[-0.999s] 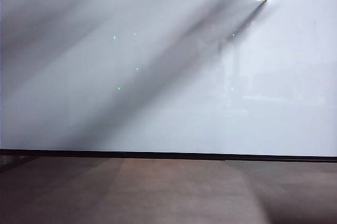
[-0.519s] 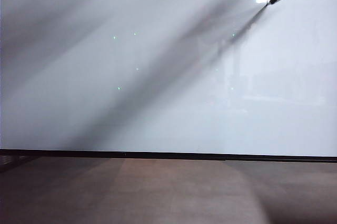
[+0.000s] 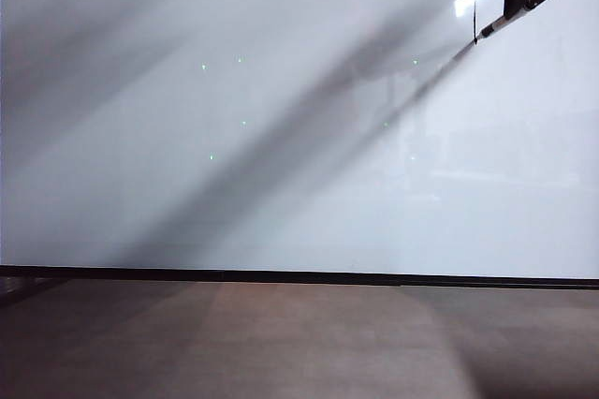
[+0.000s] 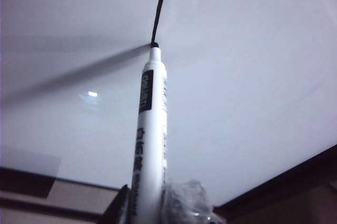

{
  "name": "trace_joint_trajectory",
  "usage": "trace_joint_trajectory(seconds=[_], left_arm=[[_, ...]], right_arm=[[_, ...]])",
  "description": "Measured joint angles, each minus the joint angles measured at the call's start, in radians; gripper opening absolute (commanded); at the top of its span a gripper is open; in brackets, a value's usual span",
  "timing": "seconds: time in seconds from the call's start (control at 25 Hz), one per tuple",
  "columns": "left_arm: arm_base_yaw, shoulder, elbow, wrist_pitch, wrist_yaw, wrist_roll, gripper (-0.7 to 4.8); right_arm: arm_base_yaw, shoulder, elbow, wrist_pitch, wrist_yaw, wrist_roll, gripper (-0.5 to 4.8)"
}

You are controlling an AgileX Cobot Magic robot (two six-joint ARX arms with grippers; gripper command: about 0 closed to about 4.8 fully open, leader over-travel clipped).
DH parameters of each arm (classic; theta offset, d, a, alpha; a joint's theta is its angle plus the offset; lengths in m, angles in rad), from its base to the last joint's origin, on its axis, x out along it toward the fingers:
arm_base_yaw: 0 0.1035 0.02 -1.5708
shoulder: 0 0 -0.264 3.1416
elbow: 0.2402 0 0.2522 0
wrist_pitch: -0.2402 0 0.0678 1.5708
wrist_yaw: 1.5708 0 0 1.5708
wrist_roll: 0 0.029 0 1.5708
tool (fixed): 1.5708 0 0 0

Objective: Reach to the right to find the marker pen, pick it up, and write the number 1 on the whiteboard.

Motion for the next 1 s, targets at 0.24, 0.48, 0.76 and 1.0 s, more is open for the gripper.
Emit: trace_joint_trajectory(seconds=[0.24, 0.48, 0.76, 1.0], left_arm=[[0.001, 0.0, 0.0, 0.0, 0.0, 0.0, -0.05], [0.0, 0.0, 0.0, 0.002, 0.002, 0.0, -0.05], [0.0, 0.0, 0.0, 0.023, 0.107, 0.0, -0.05], [-0.005, 0.015, 0.0, 0.04, 0.189, 0.0, -0.05]], right_arm=[[0.019, -0.14, 0.002, 0.034, 0.0, 0.0, -0.06], [0.0, -0.301, 0.002, 0.094, 0.005, 0.019, -0.06], [-0.191, -0.414, -0.024, 0.167, -0.014, 0.085, -0.06], [-0.459, -0.459, -0.235, 0.333, -0.264, 0.231, -0.06]])
